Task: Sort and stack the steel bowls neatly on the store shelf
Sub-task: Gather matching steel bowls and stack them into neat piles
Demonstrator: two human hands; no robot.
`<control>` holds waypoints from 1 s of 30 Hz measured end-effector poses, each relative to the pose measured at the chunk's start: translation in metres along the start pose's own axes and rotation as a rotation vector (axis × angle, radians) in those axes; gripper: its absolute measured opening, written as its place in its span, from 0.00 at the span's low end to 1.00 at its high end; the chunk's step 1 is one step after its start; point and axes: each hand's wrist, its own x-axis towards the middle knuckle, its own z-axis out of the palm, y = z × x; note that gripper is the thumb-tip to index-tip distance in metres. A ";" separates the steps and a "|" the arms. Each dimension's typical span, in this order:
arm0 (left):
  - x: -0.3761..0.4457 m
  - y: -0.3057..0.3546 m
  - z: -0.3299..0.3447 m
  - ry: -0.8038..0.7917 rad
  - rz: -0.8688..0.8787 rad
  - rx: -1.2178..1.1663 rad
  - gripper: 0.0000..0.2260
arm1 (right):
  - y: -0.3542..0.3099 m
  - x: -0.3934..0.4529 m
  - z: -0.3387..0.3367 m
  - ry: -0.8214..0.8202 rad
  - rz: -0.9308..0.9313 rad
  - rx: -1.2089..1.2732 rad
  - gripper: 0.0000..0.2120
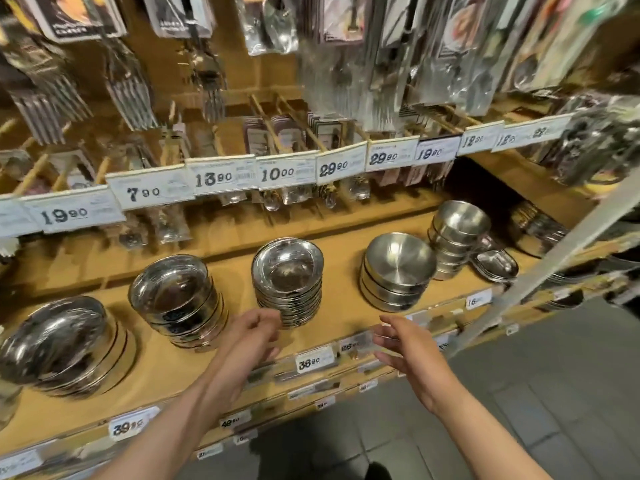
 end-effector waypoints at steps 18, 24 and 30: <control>0.052 0.027 0.211 0.027 -0.150 -0.053 0.05 | -0.049 0.134 -0.156 -0.071 0.045 -0.128 0.23; 0.075 0.036 0.230 0.097 -0.151 -0.096 0.28 | -0.057 0.172 -0.130 -0.121 -0.072 -0.218 0.30; 0.094 0.033 0.248 0.125 -0.120 -0.064 0.18 | -0.044 0.184 -0.123 -0.170 -0.091 -0.203 0.18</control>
